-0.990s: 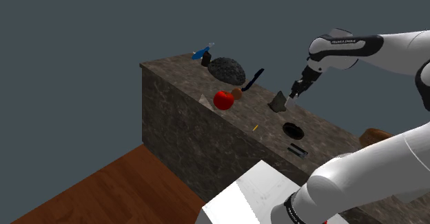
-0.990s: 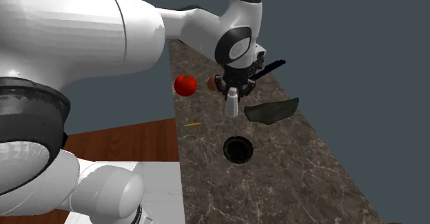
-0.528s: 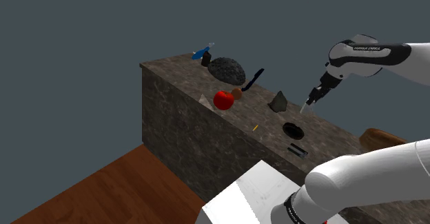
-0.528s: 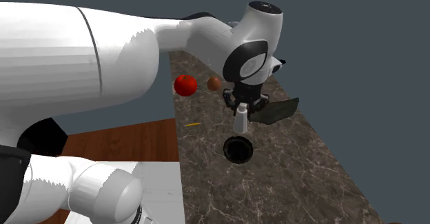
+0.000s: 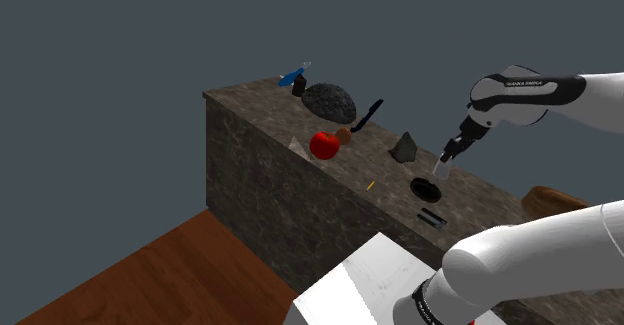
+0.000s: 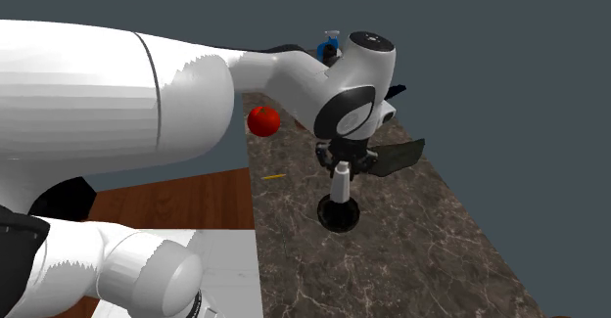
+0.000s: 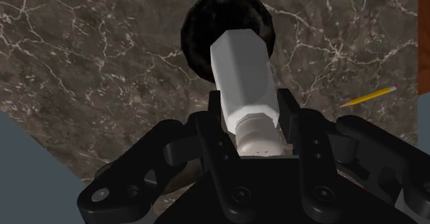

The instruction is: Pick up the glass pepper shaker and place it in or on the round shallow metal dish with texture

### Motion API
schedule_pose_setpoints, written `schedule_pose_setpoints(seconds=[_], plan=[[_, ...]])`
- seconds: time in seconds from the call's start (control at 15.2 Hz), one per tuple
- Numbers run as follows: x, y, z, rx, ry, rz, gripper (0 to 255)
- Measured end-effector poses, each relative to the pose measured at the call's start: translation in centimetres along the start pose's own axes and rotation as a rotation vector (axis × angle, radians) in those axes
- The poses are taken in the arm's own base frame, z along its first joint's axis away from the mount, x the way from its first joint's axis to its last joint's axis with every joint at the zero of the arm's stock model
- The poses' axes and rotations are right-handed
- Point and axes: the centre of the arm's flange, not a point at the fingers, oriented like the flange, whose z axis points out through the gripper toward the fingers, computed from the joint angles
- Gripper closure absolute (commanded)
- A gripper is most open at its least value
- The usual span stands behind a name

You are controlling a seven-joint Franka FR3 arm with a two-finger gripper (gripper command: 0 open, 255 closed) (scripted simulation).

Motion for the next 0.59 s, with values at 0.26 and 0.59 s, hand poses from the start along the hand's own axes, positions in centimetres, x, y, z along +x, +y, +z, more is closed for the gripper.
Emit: schedule_pose_setpoints(seconds=[0.26,0.59], plan=[[-0.1,0.0,1.9,0.0,0.0,0.0,255],[-0.4,0.2,4.6,0.0,0.0,0.0,255]])
